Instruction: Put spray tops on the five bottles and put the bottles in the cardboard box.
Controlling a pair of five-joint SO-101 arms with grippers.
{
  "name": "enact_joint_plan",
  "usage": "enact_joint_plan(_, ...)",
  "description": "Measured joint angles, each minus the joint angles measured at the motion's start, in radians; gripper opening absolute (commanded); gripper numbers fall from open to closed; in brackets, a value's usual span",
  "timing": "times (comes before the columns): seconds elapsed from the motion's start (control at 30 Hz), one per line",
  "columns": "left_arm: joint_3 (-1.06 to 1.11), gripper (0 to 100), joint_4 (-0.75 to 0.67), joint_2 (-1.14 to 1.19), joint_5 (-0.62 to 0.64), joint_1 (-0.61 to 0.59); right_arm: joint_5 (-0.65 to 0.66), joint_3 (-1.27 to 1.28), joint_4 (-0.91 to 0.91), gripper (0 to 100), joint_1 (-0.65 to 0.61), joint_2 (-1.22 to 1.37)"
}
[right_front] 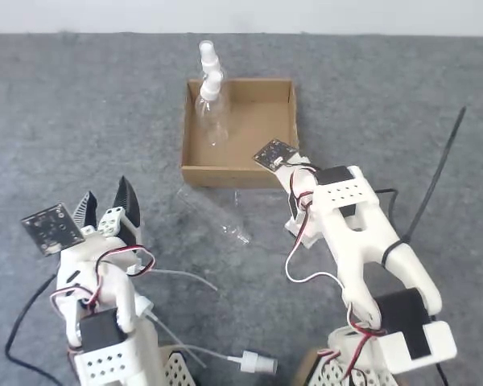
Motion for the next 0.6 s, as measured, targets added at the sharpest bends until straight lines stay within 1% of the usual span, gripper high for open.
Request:
enact_joint_plan(0.3, 0.000, 21, 0.000, 0.000, 0.000, 0.000, -0.241, 0.000, 0.000, 30.3, 0.000, 0.000)
enact_joint_plan(0.47, 0.000, 21, 0.000, 0.000, 0.000, 0.000, -0.350, 0.000, 0.000, 30.2, 0.006, 0.000)
enact_joint_plan(0.53, 0.000, 21, 0.000, 0.000, 0.000, 0.000, -0.365, 0.000, 0.000, 27.7, 0.029, 0.000)
enact_joint_plan(0.6, 0.000, 21, 0.000, 0.000, 0.000, 0.000, -0.373, 0.000, 0.000, 22.7, 0.052, 0.000)
